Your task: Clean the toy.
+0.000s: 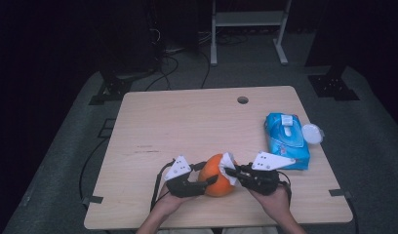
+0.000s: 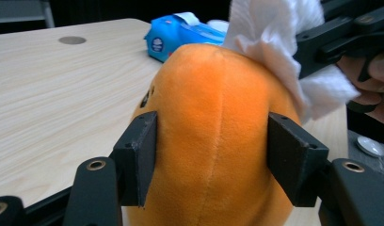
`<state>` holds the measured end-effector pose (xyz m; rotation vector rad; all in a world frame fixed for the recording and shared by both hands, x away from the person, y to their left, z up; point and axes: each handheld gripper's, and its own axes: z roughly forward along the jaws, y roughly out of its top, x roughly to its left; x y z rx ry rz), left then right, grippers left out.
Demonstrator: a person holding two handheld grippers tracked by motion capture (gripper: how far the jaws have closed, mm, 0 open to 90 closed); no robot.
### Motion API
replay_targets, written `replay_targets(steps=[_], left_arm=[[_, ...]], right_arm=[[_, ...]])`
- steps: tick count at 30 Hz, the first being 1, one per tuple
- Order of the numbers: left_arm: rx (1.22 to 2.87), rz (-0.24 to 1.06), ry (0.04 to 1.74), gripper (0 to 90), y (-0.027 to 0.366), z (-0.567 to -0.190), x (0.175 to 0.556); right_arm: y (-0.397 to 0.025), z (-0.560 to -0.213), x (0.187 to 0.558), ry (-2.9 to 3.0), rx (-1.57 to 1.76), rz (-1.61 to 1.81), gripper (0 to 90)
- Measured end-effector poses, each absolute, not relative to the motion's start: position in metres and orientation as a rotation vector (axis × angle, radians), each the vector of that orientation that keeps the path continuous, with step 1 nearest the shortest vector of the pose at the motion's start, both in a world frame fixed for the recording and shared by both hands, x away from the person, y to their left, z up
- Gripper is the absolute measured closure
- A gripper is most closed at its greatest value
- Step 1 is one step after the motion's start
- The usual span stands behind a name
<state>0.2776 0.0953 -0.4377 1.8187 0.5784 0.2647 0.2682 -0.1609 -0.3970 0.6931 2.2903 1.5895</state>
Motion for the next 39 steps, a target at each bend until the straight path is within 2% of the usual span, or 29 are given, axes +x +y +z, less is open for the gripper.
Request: replay_targets(steps=[7,9,11,13,14,18,22,27,31,32,36,39], left_arm=[[1.853,0.269,0.499,37.1,0.086,-0.437,0.270],[1.847,0.267,0.499,30.7,0.087,-0.436,0.272],[1.857,0.288,0.538,19.6,0.086,-0.436,0.275],[1.856,0.285,0.548,15.6,0.085,-0.440,0.276],[1.861,0.280,0.547,15.8,0.084,-0.442,0.276],[1.879,0.297,0.521,27.9,0.079,-0.442,0.272],[1.908,0.326,0.486,33.4,0.076,-0.441,0.266],[1.910,0.322,0.454,33.0,0.074,-0.441,0.265],[1.883,0.308,0.479,21.5,0.073,-0.443,0.268],[1.883,0.307,0.481,21.2,0.073,-0.443,0.268],[1.900,0.314,0.454,30.1,0.072,-0.443,0.266],[1.917,0.313,0.433,32.0,0.074,-0.443,0.265]], right_arm=[[-0.177,-0.401,0.280,2.248,0.789,1.582,81.8],[-0.183,-0.403,0.282,2.237,0.819,1.581,81.8],[-0.185,-0.404,0.282,2.240,0.824,1.581,81.8],[-0.183,-0.403,0.281,2.248,0.816,1.579,81.8],[-0.181,-0.402,0.280,2.250,0.805,1.575,81.8],[-0.164,-0.396,0.267,2.278,0.708,1.571,81.8],[-0.153,-0.397,0.265,2.315,0.656,1.555,82.0],[-0.174,-0.398,0.276,2.267,0.759,1.566,81.9],[-0.187,-0.403,0.282,2.247,0.821,1.554,81.9],[-0.188,-0.404,0.284,2.246,0.834,1.565,81.9],[-0.189,-0.403,0.285,2.255,0.842,1.562,81.9],[-0.193,-0.407,0.288,2.252,0.882,1.590,81.9]])
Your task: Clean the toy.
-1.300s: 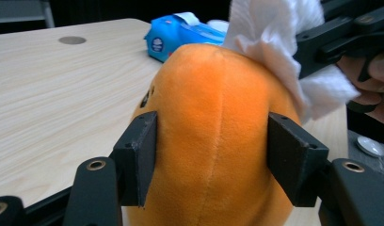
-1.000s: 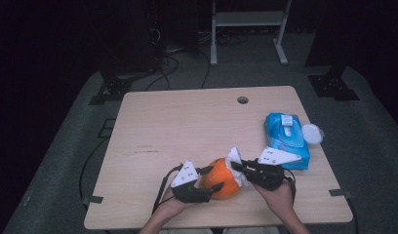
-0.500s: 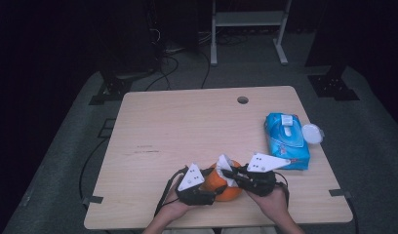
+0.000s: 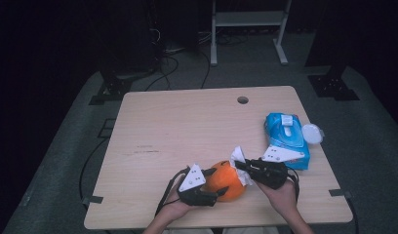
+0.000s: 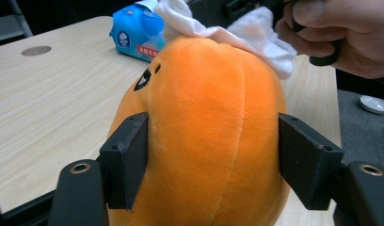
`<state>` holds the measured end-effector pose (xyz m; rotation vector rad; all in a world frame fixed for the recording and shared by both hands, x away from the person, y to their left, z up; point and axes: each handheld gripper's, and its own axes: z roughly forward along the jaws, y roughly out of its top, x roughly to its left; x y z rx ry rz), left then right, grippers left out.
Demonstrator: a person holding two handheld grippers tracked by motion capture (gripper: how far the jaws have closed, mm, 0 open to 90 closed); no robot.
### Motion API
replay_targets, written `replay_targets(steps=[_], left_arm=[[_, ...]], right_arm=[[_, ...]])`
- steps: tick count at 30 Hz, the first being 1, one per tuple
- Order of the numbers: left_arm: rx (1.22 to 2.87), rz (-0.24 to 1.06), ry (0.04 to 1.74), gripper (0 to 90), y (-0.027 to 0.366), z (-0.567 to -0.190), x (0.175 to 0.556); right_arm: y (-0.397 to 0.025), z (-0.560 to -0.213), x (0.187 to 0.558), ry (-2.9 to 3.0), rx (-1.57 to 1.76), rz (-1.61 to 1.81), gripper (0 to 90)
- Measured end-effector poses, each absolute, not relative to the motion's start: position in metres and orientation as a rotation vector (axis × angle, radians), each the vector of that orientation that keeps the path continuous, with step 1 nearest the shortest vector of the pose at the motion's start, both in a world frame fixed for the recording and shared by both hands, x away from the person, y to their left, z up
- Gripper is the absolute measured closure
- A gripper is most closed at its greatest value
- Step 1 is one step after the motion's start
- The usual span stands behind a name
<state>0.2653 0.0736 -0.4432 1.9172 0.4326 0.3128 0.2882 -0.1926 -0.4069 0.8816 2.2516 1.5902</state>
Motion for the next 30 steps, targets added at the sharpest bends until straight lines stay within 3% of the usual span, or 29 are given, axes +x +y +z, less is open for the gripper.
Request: replay_targets(steps=[24,30], left_arm=[[1.978,0.321,0.300,31.1,0.068,-0.444,0.257],[1.988,0.357,0.290,33.0,0.067,-0.443,0.254]], right_arm=[[-0.189,-0.408,0.293,2.325,0.890,1.639,81.8],[-0.174,-0.395,0.280,2.340,0.782,1.644,81.8]])
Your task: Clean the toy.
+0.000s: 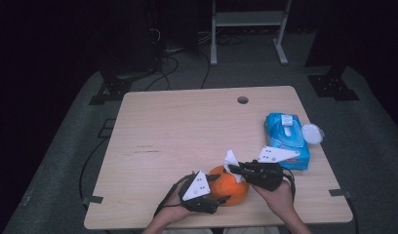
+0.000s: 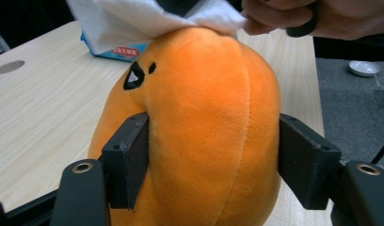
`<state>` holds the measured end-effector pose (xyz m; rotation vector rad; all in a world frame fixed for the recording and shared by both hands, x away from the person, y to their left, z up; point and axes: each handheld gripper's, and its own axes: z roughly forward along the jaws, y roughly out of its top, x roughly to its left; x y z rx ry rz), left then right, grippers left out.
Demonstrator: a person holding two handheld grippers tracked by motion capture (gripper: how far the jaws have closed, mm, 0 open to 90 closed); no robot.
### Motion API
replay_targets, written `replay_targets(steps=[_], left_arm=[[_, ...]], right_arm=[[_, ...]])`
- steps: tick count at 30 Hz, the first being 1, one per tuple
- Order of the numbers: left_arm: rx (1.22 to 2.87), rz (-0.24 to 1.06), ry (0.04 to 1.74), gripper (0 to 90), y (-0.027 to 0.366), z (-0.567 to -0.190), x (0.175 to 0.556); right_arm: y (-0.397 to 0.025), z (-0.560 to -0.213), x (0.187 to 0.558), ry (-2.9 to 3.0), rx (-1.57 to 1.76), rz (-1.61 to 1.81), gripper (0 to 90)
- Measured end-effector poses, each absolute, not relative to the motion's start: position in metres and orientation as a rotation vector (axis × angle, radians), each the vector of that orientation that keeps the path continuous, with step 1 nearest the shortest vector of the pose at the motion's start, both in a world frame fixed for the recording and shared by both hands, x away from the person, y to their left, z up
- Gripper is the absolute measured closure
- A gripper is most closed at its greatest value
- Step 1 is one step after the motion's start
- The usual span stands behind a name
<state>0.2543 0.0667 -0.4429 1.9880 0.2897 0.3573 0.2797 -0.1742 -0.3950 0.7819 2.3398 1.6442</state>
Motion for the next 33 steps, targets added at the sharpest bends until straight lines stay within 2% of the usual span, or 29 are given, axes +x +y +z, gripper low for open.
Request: replay_targets(steps=[5,11,17,21,24,28,31,33], left_arm=[[1.965,0.380,0.321,36.7,0.072,-0.439,0.256],[1.913,0.321,0.408,39.2,0.080,-0.436,0.264],[1.855,0.310,0.500,40.9,0.090,-0.429,0.268],[1.817,0.309,0.551,41.3,0.103,-0.425,0.273],[1.821,0.313,0.554,41.4,0.104,-0.426,0.273],[1.830,0.328,0.544,41.3,0.098,-0.427,0.271],[1.846,0.341,0.532,38.2,0.092,-0.427,0.268],[1.825,0.313,0.558,30.0,0.093,-0.427,0.270]], right_arm=[[-0.177,-0.399,0.283,2.333,0.793,1.610,81.8],[-0.192,-0.403,0.290,2.295,0.883,1.621,81.8],[-0.185,-0.392,0.280,2.284,0.808,1.666,81.9],[-0.187,-0.401,0.285,2.299,0.852,1.646,81.9],[-0.187,-0.414,0.292,2.323,0.914,1.632,81.8],[-0.176,-0.402,0.283,2.320,0.834,1.688,81.8],[-0.168,-0.399,0.279,2.333,0.786,1.644,81.9],[-0.172,-0.405,0.284,2.337,0.820,1.647,81.8]])
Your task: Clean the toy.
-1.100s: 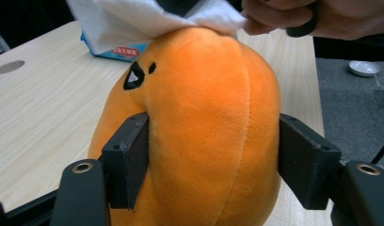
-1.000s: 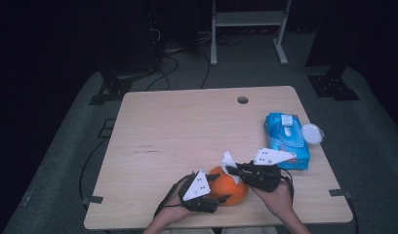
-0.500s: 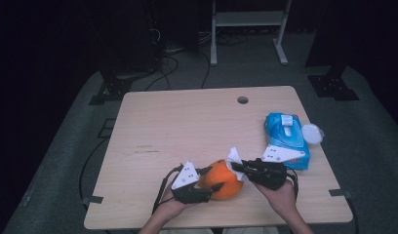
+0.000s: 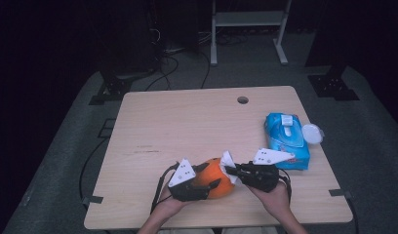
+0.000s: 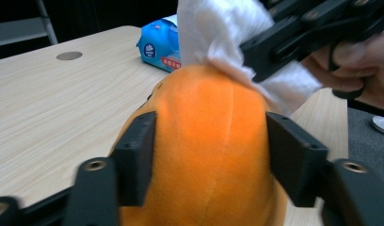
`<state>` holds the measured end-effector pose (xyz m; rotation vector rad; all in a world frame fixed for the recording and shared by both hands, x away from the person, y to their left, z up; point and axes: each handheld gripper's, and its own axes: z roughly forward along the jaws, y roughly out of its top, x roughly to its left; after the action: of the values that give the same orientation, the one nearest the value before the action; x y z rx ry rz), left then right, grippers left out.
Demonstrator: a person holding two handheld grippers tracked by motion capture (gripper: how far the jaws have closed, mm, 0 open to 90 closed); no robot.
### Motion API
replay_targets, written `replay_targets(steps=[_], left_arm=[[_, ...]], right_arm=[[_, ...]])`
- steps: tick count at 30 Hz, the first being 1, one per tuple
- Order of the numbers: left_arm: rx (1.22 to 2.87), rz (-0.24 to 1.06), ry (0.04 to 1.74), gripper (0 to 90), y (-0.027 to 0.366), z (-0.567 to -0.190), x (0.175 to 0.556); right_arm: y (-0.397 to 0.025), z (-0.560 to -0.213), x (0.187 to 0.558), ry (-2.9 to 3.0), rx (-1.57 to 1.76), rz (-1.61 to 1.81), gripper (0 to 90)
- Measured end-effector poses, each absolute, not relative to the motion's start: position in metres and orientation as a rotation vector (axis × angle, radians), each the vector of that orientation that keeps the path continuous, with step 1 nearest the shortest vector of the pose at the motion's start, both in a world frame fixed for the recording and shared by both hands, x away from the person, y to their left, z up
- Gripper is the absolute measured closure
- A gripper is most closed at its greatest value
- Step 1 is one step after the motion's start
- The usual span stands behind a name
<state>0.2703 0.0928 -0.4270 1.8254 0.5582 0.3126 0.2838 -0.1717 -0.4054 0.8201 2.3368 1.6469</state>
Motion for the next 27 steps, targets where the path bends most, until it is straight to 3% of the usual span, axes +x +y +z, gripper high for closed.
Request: replay_targets(steps=[3,8,12,16,21,27], left_arm=[[1.822,0.310,0.587,18.8,0.093,-0.429,0.274],[1.902,0.331,0.510,23.1,0.084,-0.436,0.270],[1.891,0.239,0.452,24.4,0.085,-0.435,0.268],[1.953,0.382,0.450,19.5,0.076,-0.439,0.265],[1.967,0.477,0.461,36.8,0.079,-0.437,0.263],[1.920,0.480,0.505,44.1,0.086,-0.430,0.265]], right_arm=[[-0.180,-0.412,0.289,2.320,0.881,1.626,81.8],[-0.189,-0.418,0.296,2.300,0.937,1.622,81.6],[-0.198,-0.427,0.304,2.284,1.000,1.585,81.6],[-0.202,-0.431,0.306,2.276,1.037,1.598,81.7],[-0.194,-0.422,0.297,2.277,0.984,1.598,82.0],[-0.180,-0.408,0.284,2.283,0.878,1.668,81.7]])
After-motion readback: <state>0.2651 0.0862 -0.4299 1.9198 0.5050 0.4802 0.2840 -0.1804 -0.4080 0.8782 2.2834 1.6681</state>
